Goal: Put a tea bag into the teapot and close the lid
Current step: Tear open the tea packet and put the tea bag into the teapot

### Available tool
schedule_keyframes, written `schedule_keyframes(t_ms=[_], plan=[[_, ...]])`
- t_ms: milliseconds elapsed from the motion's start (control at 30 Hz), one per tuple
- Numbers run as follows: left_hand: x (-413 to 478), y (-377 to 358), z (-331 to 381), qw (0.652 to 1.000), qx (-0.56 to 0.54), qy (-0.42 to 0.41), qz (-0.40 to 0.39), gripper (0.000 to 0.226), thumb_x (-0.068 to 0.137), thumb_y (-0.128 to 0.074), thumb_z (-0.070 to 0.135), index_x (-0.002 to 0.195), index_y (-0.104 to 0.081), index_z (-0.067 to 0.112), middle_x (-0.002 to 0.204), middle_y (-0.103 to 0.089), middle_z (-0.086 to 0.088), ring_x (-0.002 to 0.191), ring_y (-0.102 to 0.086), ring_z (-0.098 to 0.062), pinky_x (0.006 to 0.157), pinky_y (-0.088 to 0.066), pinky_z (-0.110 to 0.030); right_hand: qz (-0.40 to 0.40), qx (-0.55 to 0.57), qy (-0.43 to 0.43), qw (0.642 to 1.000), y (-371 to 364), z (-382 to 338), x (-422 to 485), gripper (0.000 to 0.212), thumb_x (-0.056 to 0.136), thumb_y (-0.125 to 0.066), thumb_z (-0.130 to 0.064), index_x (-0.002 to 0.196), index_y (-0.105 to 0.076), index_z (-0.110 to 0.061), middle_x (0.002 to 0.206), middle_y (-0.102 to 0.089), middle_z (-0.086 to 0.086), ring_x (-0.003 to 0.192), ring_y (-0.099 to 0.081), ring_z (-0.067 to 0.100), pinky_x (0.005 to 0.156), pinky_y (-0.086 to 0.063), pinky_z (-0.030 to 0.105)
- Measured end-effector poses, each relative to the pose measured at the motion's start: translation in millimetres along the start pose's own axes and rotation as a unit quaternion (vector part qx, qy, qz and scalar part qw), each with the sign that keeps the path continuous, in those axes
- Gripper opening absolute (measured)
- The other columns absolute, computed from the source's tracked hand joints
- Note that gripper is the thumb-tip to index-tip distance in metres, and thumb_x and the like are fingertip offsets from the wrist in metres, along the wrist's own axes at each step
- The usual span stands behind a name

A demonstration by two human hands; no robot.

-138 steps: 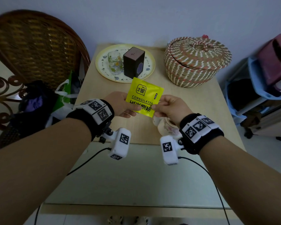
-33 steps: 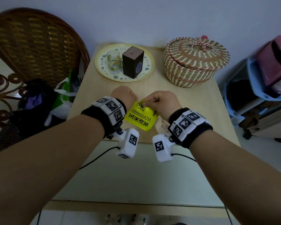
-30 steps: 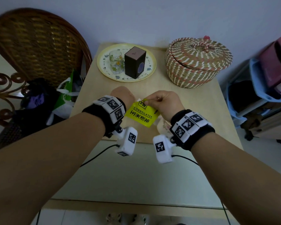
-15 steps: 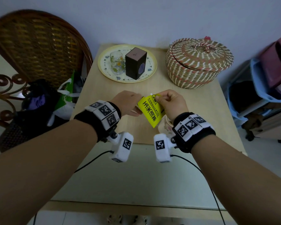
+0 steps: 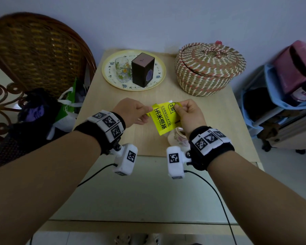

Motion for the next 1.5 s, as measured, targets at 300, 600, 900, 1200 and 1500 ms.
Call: schedule_keyframes(t_ms=[300, 600, 900, 1200, 1500], plan=[[-4.8, -8.0, -0.5, 0.999, 0.035, 0.012, -0.024, 0.032, 0.078, -0.064, 0.042, 0.073, -0.067, 0.011, 0.074, -0.067, -0.006, 0.072, -0.065, -0.015, 0.074, -0.058, -0.025, -0.038, -0.036, -0.013, 0.999, 6.7, 2.3, -4.4, 0.022, 0.089, -0.052, -0.016, 0.069, -0.048, -0.025, 0.062, -0.052, -0.003, 0.054, -0.052, 0.010, 0.049, -0.043, 0.021], [-1.2, -14.9, 12.4, 0.988, 0.148, -0.036, -0.030, 0.025, 0.080, -0.067, 0.018, 0.098, -0.070, 0.001, 0.079, -0.068, -0.012, 0.060, -0.061, -0.009, 0.064, -0.055, -0.017, -0.083, -0.025, -0.011, 0.996, 0.2, -7.4, -7.3, 0.023, 0.085, -0.054, -0.013, 0.064, -0.056, -0.022, 0.063, -0.055, -0.004, 0.042, -0.050, -0.006, 0.039, -0.039, 0.009], [-8.2, -23.8, 11.8, 0.994, 0.106, -0.020, -0.033, 0.029, 0.078, -0.069, 0.020, 0.100, -0.067, 0.000, 0.097, -0.069, -0.016, 0.088, -0.068, -0.028, 0.083, -0.057, -0.039, -0.104, -0.124, 0.010, 0.987, 9.1, 1.7, -3.4, 0.026, 0.085, -0.054, -0.012, 0.062, -0.055, -0.024, 0.057, -0.050, -0.004, 0.035, -0.047, -0.004, 0.041, -0.039, 0.012], [-6.8, -47.4, -4.7, 0.966, 0.250, 0.008, -0.067, 0.028, 0.073, -0.074, 0.020, 0.097, -0.071, 0.007, 0.103, -0.072, -0.015, 0.077, -0.057, -0.018, 0.066, -0.040, -0.022, -0.044, -0.009, -0.087, 0.995, 27.0, 19.0, 1.4, 0.025, 0.090, -0.044, -0.012, 0.067, -0.050, -0.019, 0.057, -0.049, 0.007, 0.036, -0.046, 0.011, 0.042, -0.041, 0.023], [5.8, -50.0, -15.7, 0.980, 0.166, 0.086, -0.063, 0.026, 0.086, -0.058, 0.019, 0.102, -0.066, 0.000, 0.106, -0.069, -0.019, 0.097, -0.066, -0.034, 0.075, -0.059, -0.037, 0.080, 0.058, -0.140, 0.985, 74.8, 26.8, 12.8, 0.021, 0.089, -0.042, -0.012, 0.070, -0.049, -0.016, 0.061, -0.055, 0.007, 0.033, -0.051, 0.011, 0.042, -0.045, 0.022]])
Point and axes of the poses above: each hand's wrist, its own x-axis towards the middle knuckle, its own y-axis out of the back of the hand, z = x × y, the point moved 5 cm from there along x, towards the middle knuckle
